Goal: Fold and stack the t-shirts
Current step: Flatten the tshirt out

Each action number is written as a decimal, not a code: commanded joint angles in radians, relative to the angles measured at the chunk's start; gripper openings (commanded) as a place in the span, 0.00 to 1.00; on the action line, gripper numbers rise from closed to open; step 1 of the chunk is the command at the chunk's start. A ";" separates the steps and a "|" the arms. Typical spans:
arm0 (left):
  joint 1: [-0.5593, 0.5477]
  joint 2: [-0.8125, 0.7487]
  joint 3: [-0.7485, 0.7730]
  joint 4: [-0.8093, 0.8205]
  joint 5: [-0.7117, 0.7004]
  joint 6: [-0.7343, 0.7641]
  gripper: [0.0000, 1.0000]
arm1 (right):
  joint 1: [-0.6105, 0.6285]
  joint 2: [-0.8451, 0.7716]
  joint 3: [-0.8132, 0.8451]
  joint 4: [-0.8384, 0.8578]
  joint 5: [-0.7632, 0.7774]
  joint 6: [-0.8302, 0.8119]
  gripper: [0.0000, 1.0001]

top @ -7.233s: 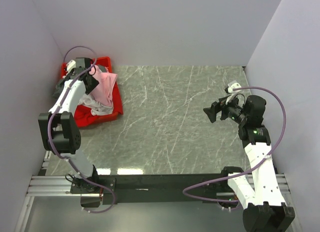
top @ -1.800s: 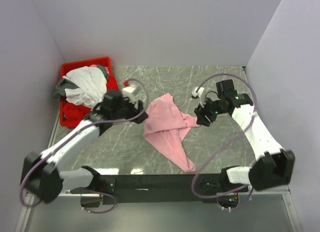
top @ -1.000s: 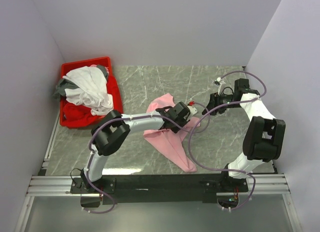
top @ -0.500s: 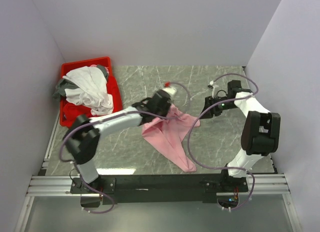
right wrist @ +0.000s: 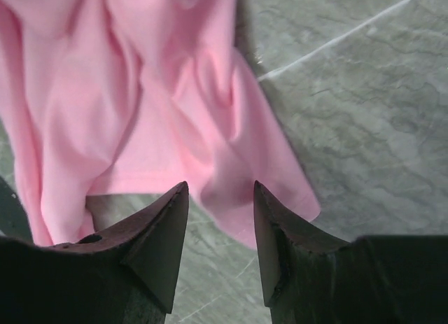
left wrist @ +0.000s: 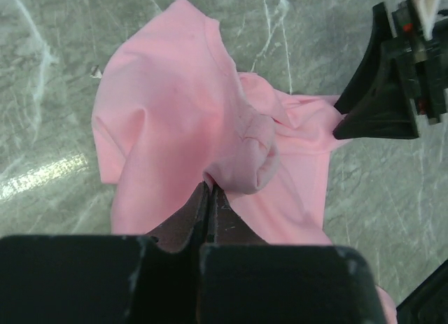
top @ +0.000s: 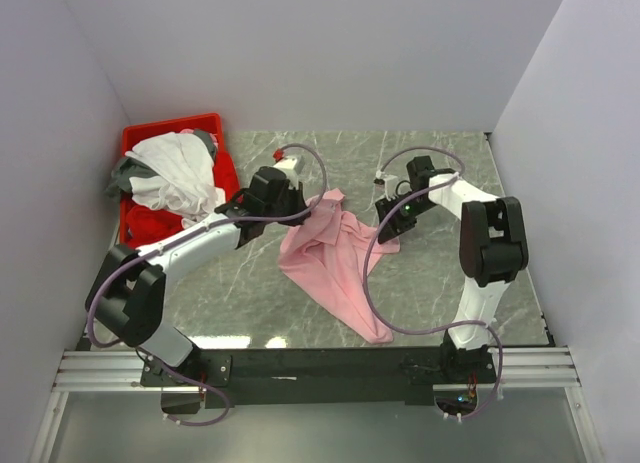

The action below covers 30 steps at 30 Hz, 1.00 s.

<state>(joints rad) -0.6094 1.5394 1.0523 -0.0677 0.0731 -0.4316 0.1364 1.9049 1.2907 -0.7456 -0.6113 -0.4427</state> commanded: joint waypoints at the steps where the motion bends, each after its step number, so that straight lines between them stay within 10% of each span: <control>1: 0.037 -0.081 -0.015 0.062 0.062 -0.032 0.00 | 0.017 0.028 0.048 0.025 0.067 0.028 0.48; 6: 0.088 -0.154 -0.043 0.060 0.064 -0.030 0.00 | 0.019 -0.018 0.085 0.003 0.093 0.013 0.00; 23: 0.206 -0.650 0.089 0.025 -0.142 0.059 0.00 | -0.080 -0.489 0.801 -0.176 0.315 -0.018 0.00; 30: 0.206 -0.840 0.025 0.060 -0.222 0.005 0.01 | -0.132 -0.639 0.776 -0.040 0.357 0.012 0.00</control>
<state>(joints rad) -0.4080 0.7574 1.1133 -0.0509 -0.0784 -0.4038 0.0124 1.2995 2.0949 -0.8528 -0.3031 -0.4534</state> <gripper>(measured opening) 0.013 0.008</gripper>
